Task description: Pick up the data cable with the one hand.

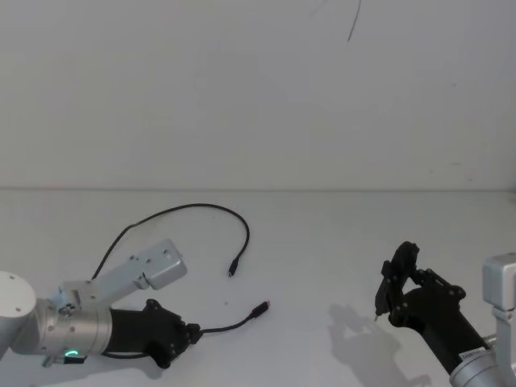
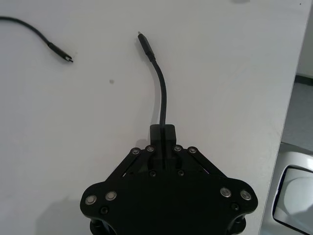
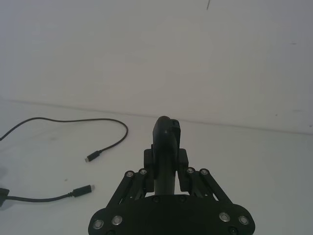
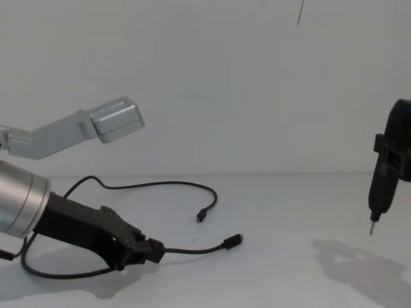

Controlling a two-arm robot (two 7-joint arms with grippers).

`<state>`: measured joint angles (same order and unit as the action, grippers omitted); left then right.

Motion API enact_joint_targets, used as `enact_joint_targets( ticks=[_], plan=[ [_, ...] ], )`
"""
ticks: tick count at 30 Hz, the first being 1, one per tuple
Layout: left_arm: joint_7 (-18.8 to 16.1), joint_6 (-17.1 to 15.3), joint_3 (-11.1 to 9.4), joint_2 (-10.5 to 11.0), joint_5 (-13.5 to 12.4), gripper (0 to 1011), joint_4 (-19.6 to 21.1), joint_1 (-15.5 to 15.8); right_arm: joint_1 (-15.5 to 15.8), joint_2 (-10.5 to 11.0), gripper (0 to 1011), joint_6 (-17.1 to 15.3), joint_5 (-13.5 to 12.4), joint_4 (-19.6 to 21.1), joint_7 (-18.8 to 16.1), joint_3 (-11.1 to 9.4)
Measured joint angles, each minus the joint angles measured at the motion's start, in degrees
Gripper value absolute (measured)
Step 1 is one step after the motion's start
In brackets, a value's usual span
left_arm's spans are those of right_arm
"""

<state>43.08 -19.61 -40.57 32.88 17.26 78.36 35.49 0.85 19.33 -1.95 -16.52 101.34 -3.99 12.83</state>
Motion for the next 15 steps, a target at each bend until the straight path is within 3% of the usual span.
enact_joint_targets(
  ticks=[7,15],
  plan=[
    [-0.3,3.0,-0.4,0.0,-1.2,39,0.9,0.0,0.0,0.3,263,-0.1,-1.3,1.0,-1.6,-0.6],
    [-0.8,7.4,-0.7,-0.1,-2.9,39,2.3,-0.2,0.0,0.2,263,-0.7,-5.6,3.1,-4.9,-2.0]
  ],
)
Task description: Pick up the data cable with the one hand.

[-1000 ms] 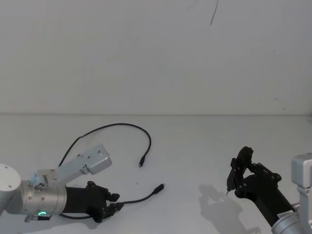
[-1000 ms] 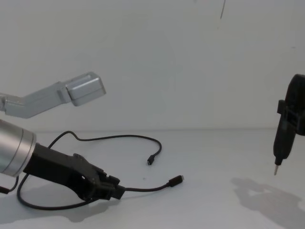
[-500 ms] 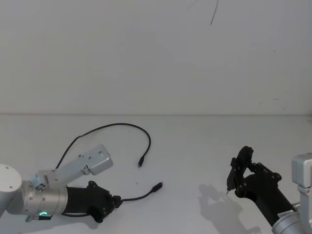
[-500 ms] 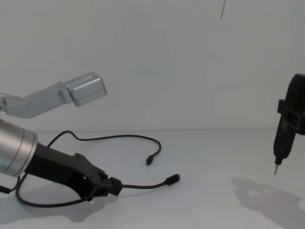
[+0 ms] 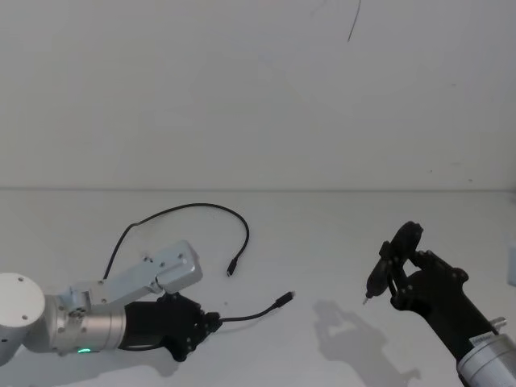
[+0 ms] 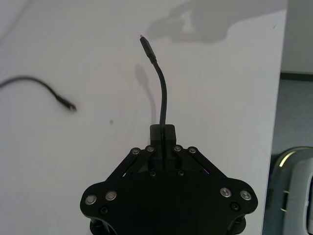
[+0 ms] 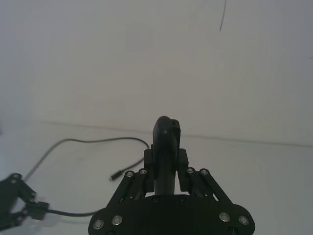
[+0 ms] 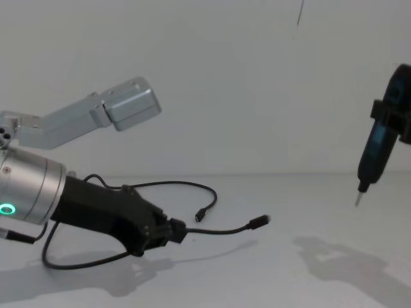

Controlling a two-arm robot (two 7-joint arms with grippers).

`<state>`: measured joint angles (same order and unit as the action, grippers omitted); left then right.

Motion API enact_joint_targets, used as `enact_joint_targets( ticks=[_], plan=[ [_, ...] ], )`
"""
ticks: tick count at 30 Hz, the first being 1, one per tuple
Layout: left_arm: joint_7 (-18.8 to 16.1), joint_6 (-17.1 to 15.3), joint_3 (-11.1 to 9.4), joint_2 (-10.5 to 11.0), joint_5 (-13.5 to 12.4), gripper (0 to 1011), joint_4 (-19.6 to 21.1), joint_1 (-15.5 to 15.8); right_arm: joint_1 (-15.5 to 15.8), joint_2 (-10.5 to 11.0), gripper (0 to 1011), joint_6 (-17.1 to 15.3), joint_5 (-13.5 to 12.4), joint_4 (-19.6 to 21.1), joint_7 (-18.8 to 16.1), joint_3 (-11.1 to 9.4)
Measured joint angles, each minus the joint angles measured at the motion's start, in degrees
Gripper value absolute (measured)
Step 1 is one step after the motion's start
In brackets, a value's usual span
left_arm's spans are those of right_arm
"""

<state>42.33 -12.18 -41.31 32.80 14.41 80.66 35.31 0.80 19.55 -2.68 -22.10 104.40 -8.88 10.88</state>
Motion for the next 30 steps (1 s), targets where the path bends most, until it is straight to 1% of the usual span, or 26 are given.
enact_joint_targets(
  ticks=[2,4,7,8,10,11,13,14,16,18,19,21,23,24,27,28,30],
  plan=[
    [-0.1,1.7,0.0,-0.1,-0.5,39,0.5,-0.1,0.1,-0.2,263,-0.2,-1.3,0.6,-0.7,-0.3],
    [-0.3,3.5,-0.1,-0.2,-1.1,39,0.9,-0.1,0.2,-0.4,263,-0.3,-1.9,0.9,-1.0,-0.4],
    [-0.5,5.3,-0.1,-0.3,-1.6,39,1.4,-0.2,0.4,-0.8,263,-0.4,-3.1,1.4,-1.4,-0.5],
    [-0.6,6.6,-0.1,-0.3,-1.9,39,1.7,-0.3,0.6,-1.1,263,-0.4,-3.5,1.7,-1.5,-0.5],
    [-0.7,7.7,0.0,-0.4,-2.2,39,2.1,-0.4,0.8,-1.4,263,-0.4,-3.7,1.9,-1.5,-0.4],
    [-0.9,9.1,0.0,-0.4,-2.5,39,2.4,-0.4,0.9,-1.5,263,-0.4,-3.8,2.0,-1.4,-0.3],
    [-1.0,10.3,0.1,-0.5,-2.7,39,2.7,-0.5,1.1,-2.1,263,-0.1,-3.8,2.3,-1.1,-0.1],
    [-1.0,11.7,0.2,-0.6,-2.9,39,3.0,-0.6,1.2,-2.3,263,0.0,-3.8,2.4,-1.0,0.0],
    [-1.1,13.3,0.4,-0.7,-3.2,39,3.6,-0.7,1.4,-2.7,263,0.4,-3.5,2.5,-0.5,0.3],
    [-1.2,13.8,0.4,-0.7,-3.3,39,3.7,-0.8,1.5,-3.1,263,0.8,-3.0,2.6,-0.1,0.5],
    [-1.2,14.7,0.5,-0.8,-3.4,39,4.0,-0.9,1.5,-3.3,263,1.2,-2.4,2.6,0.3,0.7],
    [-1.3,15.5,0.6,-0.8,-3.5,39,4.3,-0.9,1.6,-3.6,263,1.7,-1.5,2.7,0.7,0.9],
    [-1.3,16.5,0.7,-0.9,-3.7,39,4.6,-1.0,1.6,-3.9,263,2.4,-0.3,2.7,1.5,1.2],
    [-1.4,17.1,0.8,-0.9,-3.8,39,4.8,-1.1,1.5,-4.1,263,2.9,0.8,2.9,2.2,1.5],
    [-1.4,18.1,0.9,-1.0,-4.0,39,5.1,-1.1,1.5,-4.4,263,3.4,2.4,3.1,3.1,1.9],
    [-1.4,18.3,0.9,-1.0,-4.0,39,5.2,-1.2,1.4,-4.5,263,3.8,3.8,3.3,3.8,2.1],
    [-1.5,18.9,0.9,-1.1,-4.1,39,5.4,-1.2,1.4,-4.6,263,4.0,4.8,3.6,4.4,2.3]
  ],
)
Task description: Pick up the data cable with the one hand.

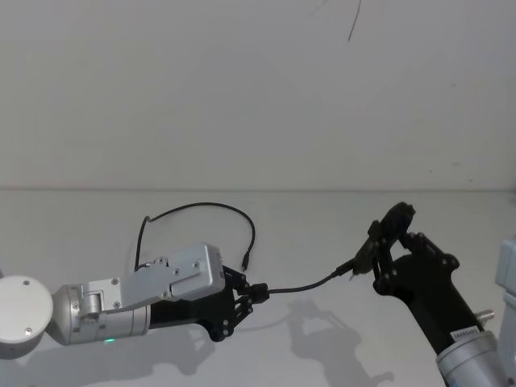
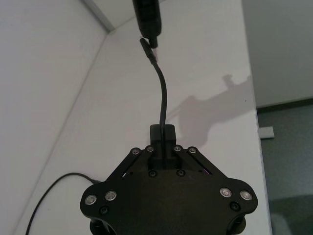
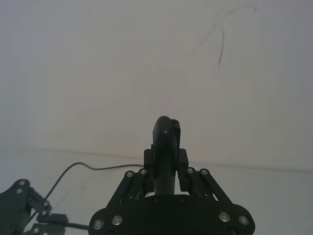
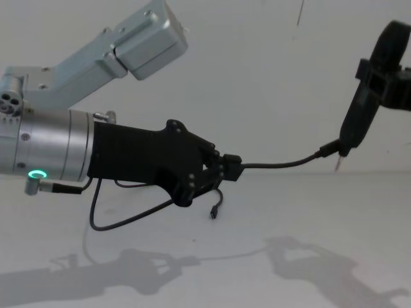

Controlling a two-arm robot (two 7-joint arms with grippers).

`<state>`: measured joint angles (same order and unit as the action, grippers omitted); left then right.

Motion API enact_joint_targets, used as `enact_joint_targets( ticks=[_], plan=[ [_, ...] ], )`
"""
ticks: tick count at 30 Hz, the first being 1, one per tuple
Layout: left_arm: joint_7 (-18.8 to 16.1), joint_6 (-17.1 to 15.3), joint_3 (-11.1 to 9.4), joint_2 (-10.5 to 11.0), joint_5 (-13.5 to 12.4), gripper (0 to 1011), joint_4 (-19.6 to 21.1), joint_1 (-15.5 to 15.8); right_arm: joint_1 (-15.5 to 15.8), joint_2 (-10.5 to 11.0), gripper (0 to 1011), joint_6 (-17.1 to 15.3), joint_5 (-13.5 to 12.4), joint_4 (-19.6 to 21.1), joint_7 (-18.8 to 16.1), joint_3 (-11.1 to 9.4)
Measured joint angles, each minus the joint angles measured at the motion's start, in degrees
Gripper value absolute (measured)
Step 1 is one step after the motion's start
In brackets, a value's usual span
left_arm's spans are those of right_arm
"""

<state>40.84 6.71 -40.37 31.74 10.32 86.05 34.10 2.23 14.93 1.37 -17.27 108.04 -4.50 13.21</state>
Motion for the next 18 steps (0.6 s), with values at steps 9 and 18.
enact_joint_targets(
  ticks=[9,18],
  plan=[
    [-0.1,1.4,0.1,-0.1,-0.2,39,0.4,-0.1,0.9,-0.2,263,0.7,7.9,3.5,4.3,1.1],
    [-0.1,2.1,0.2,-0.1,-0.3,39,0.7,-0.1,2.1,-0.2,263,0.8,12.0,6.8,6.1,1.9]
  ],
)
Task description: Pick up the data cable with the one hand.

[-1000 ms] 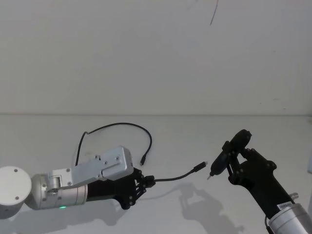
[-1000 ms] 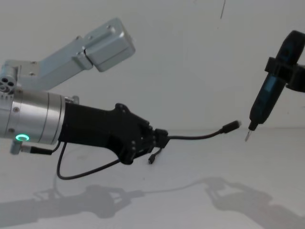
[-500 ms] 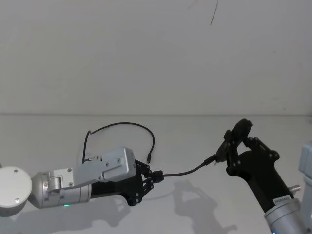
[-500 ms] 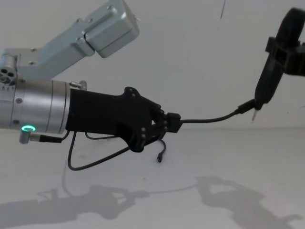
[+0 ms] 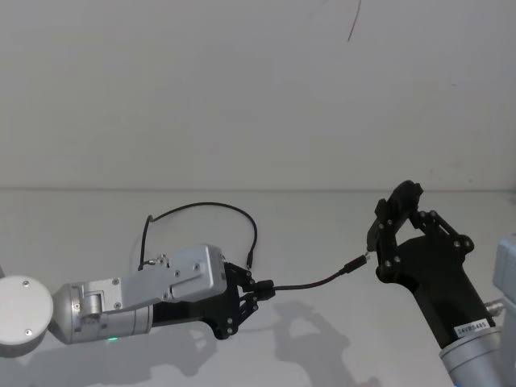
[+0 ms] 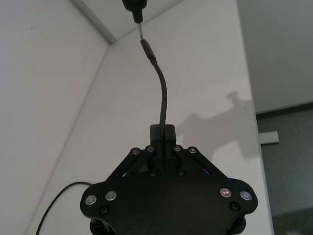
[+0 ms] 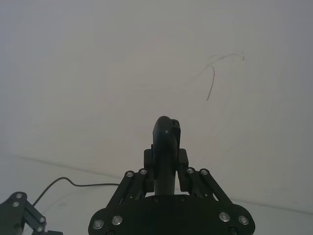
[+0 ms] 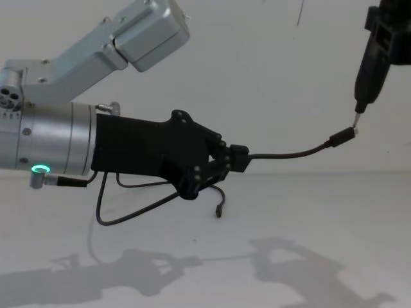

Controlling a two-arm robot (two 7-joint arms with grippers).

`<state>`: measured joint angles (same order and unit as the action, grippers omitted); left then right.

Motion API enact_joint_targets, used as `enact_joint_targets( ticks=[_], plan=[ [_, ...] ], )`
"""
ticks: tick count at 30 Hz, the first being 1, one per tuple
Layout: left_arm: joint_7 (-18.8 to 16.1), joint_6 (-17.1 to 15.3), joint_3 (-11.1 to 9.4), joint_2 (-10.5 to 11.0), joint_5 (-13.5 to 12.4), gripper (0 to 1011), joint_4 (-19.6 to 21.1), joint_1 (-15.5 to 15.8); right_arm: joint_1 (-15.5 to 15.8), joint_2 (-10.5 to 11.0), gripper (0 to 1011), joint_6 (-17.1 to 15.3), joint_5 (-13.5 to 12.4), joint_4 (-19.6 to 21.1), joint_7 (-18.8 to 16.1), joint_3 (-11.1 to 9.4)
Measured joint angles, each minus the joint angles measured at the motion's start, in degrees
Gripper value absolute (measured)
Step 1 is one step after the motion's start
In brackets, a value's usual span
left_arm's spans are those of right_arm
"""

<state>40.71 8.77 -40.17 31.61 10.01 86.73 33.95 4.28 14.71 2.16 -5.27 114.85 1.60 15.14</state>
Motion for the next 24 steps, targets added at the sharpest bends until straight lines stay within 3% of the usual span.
enact_joint_targets(
  ticks=[24],
  plan=[
    [0.0,0.6,0.1,0.0,-0.1,39,0.2,-0.1,1.3,-1.2,263,-0.9,0.0,2.6,-1.1,0.1]
  ],
)
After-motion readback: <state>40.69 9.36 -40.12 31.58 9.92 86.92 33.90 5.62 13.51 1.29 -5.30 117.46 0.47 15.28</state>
